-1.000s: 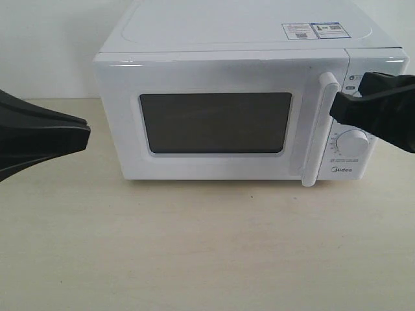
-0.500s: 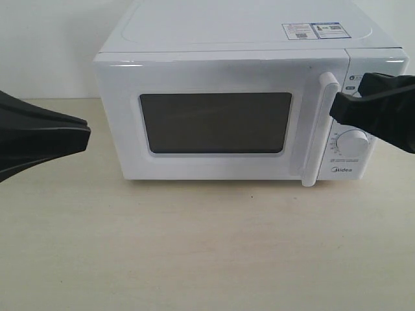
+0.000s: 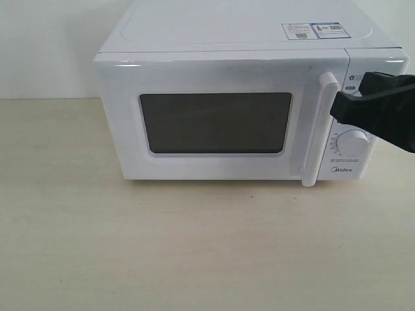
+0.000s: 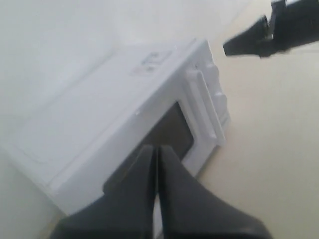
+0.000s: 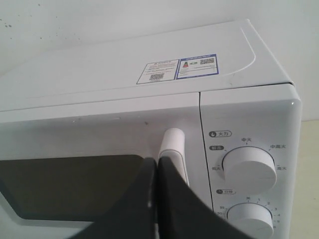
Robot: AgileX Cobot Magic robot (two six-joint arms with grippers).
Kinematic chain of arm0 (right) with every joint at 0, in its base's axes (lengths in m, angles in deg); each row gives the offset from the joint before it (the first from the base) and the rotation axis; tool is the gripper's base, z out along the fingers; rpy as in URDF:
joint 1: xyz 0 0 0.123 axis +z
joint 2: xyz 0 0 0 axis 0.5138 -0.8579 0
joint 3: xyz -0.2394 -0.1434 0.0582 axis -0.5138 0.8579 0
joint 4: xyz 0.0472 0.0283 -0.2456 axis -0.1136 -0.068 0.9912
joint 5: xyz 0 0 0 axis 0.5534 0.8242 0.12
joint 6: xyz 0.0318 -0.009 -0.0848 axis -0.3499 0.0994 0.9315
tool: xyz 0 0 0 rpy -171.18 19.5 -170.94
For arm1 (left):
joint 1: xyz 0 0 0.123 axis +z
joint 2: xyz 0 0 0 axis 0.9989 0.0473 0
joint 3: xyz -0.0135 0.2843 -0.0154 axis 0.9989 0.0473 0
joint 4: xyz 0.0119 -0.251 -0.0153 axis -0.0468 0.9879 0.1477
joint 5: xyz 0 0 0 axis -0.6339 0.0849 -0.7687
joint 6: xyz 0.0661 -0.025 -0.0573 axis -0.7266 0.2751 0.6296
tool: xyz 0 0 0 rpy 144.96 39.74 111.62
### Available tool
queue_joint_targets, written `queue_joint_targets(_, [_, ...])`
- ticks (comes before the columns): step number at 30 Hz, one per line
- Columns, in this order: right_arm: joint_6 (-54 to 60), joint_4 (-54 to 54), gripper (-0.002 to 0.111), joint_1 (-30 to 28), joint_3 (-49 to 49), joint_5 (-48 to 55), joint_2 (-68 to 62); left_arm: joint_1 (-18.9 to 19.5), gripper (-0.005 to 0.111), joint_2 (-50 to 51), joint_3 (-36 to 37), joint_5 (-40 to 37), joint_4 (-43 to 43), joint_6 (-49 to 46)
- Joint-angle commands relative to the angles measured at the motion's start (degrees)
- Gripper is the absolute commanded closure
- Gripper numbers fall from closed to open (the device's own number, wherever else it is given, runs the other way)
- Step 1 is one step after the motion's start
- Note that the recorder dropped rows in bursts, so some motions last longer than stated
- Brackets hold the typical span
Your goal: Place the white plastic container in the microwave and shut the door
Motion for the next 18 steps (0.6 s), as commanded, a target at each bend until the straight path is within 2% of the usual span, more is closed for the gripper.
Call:
queue_joint_targets(1, [0.5, 0.4, 0.108, -0.4, 0.3, -0.4, 0.3, 3.4, 0.103, -9.8, -0.5, 0.4, -0.4, 3.7])
queue_joint_targets(5, [0.5, 0.4, 0.108, -0.4, 0.3, -0.4, 0.3, 6.5, 0.103, -16.9, -0.5, -2.1, -3.7, 10.0])
queue_joint_targets(8, [0.5, 0.4, 0.108, -0.4, 0.3, -0.4, 0.3, 7.8, 0.103, -21.8, -0.5, -3.7, -10.8, 20.7])
queue_joint_targets(13, [0.5, 0.4, 0.108, -0.4, 0.3, -0.4, 0.3, 8.1, 0.103, -29.5, -0.5, -9.4, -28.7, 46.9])
queue_joint_targets(14, [0.5, 0.4, 0.108, -0.4, 0.3, -0.4, 0.3, 8.1, 0.103, -32.2, -0.5, -12.6, -34.9, 57.9])
queue_joint_targets(16, [0.5, 0.4, 0.108, -0.4, 0.3, -0.4, 0.3, 8.1, 0.103, -33.1, -0.5, -17.8, -41.9, 70.3])
queue_joint_targets(18, [0.5, 0.4, 0.108, -0.4, 0.3, -0.4, 0.3, 9.0, 0.103, -33.1, 0.0, -22.5, -44.0, 75.8])
